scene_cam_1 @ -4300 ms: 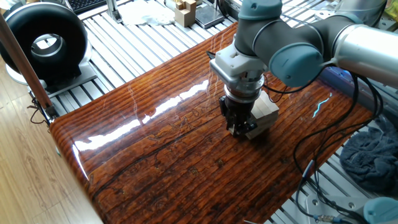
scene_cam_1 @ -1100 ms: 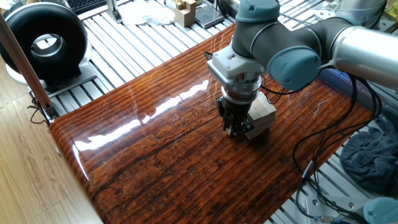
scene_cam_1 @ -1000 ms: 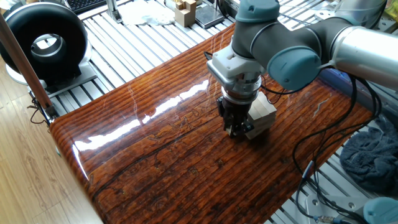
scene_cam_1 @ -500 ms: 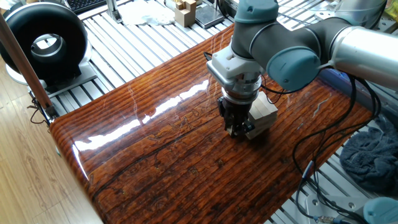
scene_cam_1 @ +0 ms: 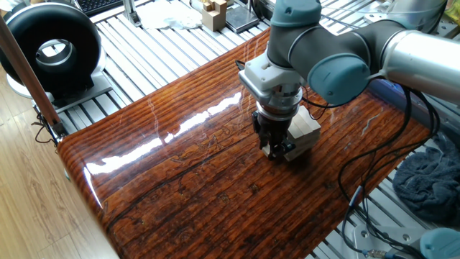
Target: Play Jenga
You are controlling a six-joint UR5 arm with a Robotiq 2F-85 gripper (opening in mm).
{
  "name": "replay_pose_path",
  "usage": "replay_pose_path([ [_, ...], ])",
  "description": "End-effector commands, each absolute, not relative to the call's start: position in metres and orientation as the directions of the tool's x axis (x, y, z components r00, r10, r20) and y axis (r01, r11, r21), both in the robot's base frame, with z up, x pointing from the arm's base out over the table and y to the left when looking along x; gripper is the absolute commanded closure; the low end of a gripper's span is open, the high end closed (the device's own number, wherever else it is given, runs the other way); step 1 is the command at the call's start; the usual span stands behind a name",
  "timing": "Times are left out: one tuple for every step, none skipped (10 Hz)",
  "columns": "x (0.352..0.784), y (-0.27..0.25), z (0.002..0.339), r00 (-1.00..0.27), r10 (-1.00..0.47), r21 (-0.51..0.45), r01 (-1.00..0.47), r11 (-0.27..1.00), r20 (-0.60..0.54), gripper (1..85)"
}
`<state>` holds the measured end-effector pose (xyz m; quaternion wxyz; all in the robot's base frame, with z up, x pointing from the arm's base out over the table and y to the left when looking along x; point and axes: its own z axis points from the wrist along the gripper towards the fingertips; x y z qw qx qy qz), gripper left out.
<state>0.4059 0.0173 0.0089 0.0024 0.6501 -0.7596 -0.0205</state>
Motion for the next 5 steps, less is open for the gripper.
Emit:
replay_pose_path([
  [0.4061,0.0176,0.0099,-0.164,-0.986,0.036,-0.986,0.163,-0.026,46.0],
  [0.4054,0.0155,0.0096,-0.164,-0.986,0.038,-0.986,0.163,-0.017,46.0],
  [0.4051,0.0143,0.0094,-0.166,-0.986,0.038,-0.986,0.165,-0.01,46.0],
  [0.4049,0.0136,0.009,-0.167,-0.986,0.039,-0.985,0.167,-0.005,46.0],
  [0.4049,0.0135,0.0089,-0.167,-0.986,0.039,-0.985,0.167,-0.004,46.0],
])
